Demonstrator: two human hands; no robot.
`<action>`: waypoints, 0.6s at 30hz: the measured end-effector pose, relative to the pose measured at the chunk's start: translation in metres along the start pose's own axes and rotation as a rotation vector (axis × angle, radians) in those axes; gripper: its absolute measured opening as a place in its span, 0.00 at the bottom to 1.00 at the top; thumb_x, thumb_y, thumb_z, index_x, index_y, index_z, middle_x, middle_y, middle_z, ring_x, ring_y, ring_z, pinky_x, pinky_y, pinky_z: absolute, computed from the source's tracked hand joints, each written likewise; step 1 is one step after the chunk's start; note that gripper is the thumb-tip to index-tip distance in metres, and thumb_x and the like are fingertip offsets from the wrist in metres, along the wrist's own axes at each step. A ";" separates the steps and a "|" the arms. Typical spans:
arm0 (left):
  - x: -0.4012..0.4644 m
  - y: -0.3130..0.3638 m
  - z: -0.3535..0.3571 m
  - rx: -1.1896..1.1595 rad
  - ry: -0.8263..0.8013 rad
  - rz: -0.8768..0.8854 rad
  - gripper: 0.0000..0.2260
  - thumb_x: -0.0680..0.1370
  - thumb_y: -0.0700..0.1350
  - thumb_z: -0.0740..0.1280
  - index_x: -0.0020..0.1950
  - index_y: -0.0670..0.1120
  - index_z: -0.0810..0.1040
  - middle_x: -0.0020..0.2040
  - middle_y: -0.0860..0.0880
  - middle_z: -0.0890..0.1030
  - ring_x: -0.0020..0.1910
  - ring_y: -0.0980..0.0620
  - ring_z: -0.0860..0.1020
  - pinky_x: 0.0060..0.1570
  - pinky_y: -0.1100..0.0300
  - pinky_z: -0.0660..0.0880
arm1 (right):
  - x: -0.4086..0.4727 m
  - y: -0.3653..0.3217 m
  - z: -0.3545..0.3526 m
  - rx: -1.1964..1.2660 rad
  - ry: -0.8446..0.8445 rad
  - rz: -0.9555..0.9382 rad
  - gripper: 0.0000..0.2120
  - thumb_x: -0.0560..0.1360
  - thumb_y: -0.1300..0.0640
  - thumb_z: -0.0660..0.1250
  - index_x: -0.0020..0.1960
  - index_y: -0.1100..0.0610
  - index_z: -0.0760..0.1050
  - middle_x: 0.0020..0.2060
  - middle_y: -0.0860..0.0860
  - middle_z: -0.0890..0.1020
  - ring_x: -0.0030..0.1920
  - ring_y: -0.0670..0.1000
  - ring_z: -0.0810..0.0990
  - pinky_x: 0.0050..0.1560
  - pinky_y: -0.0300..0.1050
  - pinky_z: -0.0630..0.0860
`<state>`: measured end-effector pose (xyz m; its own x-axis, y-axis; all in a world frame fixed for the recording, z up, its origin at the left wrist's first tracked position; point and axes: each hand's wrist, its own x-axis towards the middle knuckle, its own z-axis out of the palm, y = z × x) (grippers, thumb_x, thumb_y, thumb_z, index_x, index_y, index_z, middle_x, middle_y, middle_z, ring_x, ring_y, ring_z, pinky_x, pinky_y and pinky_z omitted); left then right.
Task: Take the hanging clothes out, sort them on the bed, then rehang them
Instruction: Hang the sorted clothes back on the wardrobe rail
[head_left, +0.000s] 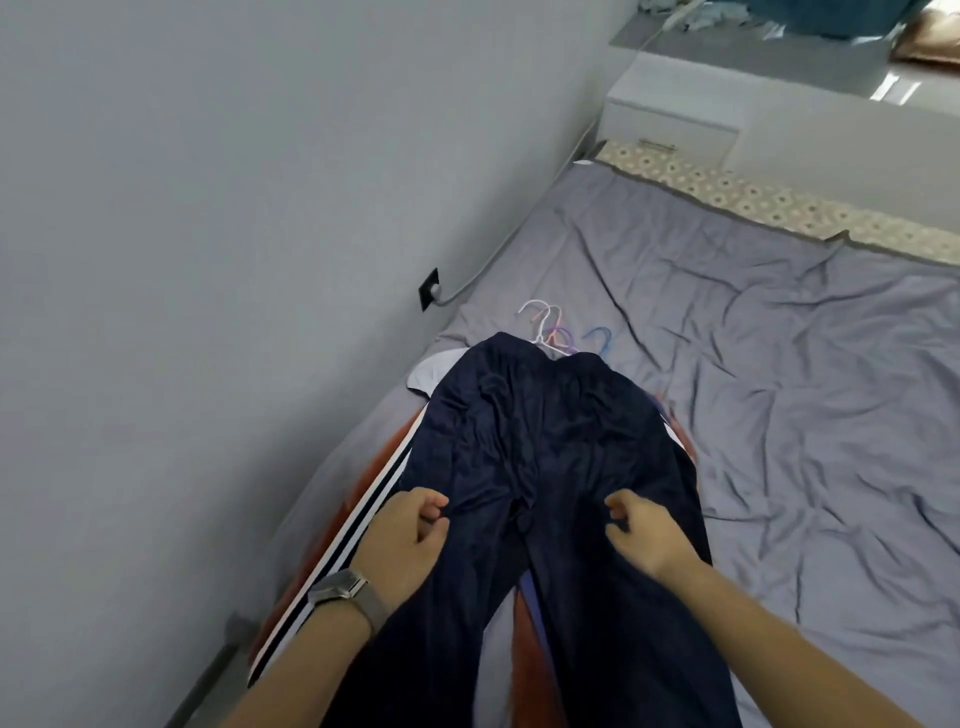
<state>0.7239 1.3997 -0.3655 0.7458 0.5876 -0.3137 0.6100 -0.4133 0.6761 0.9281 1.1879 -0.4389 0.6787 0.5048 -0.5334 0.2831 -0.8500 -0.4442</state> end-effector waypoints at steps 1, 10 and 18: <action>0.012 -0.008 0.002 0.034 -0.004 0.029 0.09 0.75 0.41 0.66 0.53 0.51 0.75 0.48 0.53 0.75 0.42 0.60 0.75 0.42 0.74 0.69 | 0.017 0.003 0.003 -0.038 0.027 -0.034 0.20 0.75 0.57 0.66 0.66 0.57 0.70 0.57 0.52 0.79 0.59 0.52 0.75 0.60 0.44 0.73; 0.084 -0.050 0.021 0.102 0.058 0.048 0.11 0.75 0.41 0.67 0.53 0.55 0.73 0.50 0.58 0.73 0.47 0.59 0.75 0.42 0.72 0.69 | 0.193 0.014 -0.036 -0.146 0.420 -0.115 0.33 0.74 0.52 0.68 0.73 0.61 0.60 0.68 0.61 0.69 0.68 0.64 0.65 0.69 0.55 0.59; 0.096 -0.052 0.066 -0.036 0.111 0.004 0.14 0.76 0.39 0.66 0.49 0.60 0.71 0.52 0.59 0.74 0.49 0.60 0.75 0.43 0.73 0.70 | 0.231 0.021 -0.036 0.052 0.306 0.027 0.34 0.69 0.39 0.70 0.66 0.57 0.69 0.62 0.57 0.78 0.63 0.59 0.75 0.63 0.52 0.70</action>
<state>0.7818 1.4317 -0.4751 0.7124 0.6607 -0.2365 0.5960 -0.3917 0.7010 1.1146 1.2814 -0.5454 0.8604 0.4066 -0.3071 0.2324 -0.8495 -0.4736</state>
